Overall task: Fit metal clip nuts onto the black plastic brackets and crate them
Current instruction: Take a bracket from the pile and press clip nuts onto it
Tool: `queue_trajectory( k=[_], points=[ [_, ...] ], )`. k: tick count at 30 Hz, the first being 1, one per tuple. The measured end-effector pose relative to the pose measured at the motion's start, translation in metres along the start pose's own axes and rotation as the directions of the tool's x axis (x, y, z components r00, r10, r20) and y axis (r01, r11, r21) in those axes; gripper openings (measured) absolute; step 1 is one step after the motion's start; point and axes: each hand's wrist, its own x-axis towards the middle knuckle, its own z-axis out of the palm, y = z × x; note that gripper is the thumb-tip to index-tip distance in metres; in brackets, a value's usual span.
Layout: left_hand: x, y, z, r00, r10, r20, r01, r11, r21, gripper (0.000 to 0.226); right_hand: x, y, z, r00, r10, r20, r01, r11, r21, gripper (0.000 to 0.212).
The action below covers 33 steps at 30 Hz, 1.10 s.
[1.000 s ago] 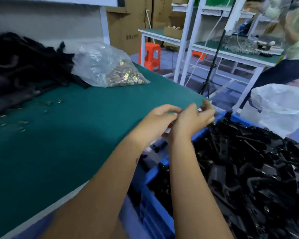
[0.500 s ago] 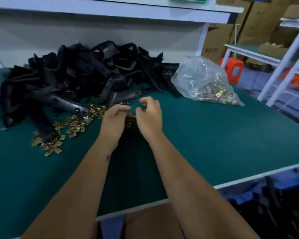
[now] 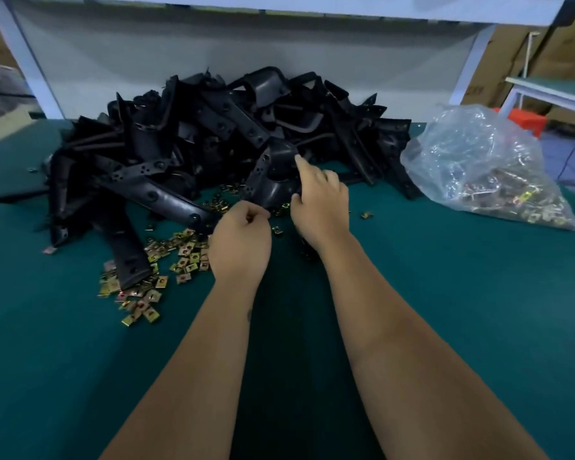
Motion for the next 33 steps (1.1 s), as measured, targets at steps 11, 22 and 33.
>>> queue_trajectory(
  k=[11,22,33],
  points=[
    [-0.005,0.006,-0.006,0.999,-0.033,0.007,0.034,0.974,-0.224,0.032,-0.019,-0.010,-0.013,0.874,-0.032,-0.484,0.061,0.997,0.044,0.026],
    [0.000,0.016,-0.037,0.810,-0.069,0.582,0.510,0.572,-0.643,0.022,-0.046,-0.025,-0.031,0.824,-0.055,-0.563,0.250,0.929,0.274,0.031],
    [0.017,0.002,-0.037,0.962,-0.037,0.272,0.274,0.185,-0.944,0.008,-0.040,-0.015,-0.014,0.998,-0.013,-0.055,0.023,0.983,0.181,0.021]
  ],
)
